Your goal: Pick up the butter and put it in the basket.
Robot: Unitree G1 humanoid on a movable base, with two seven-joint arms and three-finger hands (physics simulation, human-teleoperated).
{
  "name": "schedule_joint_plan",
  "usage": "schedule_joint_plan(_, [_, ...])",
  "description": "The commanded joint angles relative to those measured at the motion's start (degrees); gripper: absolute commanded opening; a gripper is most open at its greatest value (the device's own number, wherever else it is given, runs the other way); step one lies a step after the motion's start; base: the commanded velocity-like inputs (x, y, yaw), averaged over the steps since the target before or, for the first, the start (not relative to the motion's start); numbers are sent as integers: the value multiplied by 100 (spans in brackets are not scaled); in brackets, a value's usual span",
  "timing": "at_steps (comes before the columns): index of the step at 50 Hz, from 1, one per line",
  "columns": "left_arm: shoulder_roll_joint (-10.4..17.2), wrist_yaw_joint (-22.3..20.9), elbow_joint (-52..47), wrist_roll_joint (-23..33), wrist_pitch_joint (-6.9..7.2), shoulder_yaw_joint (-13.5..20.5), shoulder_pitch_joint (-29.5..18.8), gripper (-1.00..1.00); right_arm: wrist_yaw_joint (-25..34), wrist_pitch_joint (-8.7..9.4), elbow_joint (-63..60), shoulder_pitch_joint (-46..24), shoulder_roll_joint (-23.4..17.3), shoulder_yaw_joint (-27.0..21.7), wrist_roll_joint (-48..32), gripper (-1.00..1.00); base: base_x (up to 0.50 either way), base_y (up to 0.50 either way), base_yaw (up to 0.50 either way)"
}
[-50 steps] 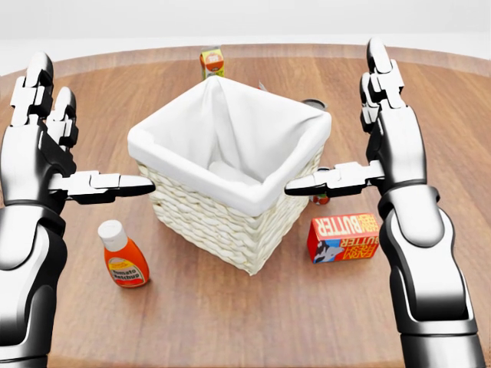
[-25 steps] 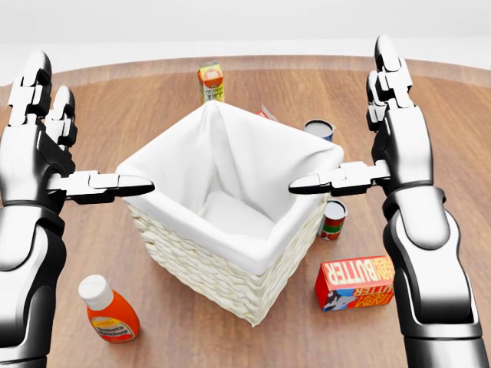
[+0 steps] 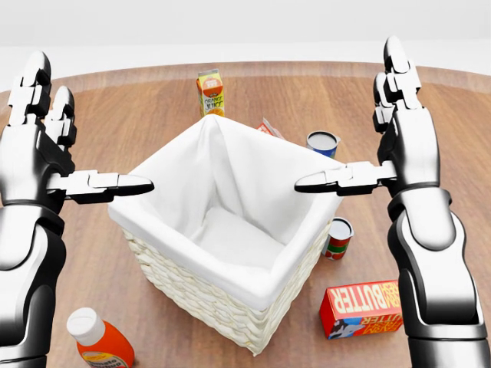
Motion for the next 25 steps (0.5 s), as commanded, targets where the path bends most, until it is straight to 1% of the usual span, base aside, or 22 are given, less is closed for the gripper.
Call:
schedule_joint_plan(1, [2,-7,40,1,0,0,14,100,-4,0,21,8,-53,-9,1,100,0,0,0])
schedule_joint_plan(8, [13,-25,72,1,0,11,31,100,208,0,-93,17,-183,22,-278,100,0,0,0])
schedule_joint_plan(13, [48,-46,125,-33,0,49,18,100,585,0,-378,96,-315,49,-614,100,0,0,0])
schedule_joint_plan(16, [81,-71,115,-82,0,85,28,100,751,0,-656,245,-429,44,-994,100,0,0,0])
schedule_joint_plan(18, [99,-104,93,-113,0,92,46,100,970,0,-865,336,-485,22,-1194,100,0,0,0])
schedule_joint_plan(19, [123,-191,49,-163,0,91,66,100,1099,0,-1040,437,-564,51,-1389,100,0,0,0])
schedule_joint_plan(23, [145,-291,-188,-202,0,107,147,100,1425,0,-1363,675,-568,-3,-1927,100,0,0,0])
schedule_joint_plan(25, [156,-396,-328,-219,0,115,241,100,1702,0,-1508,804,-633,-5,-2206,100,0,0,0])
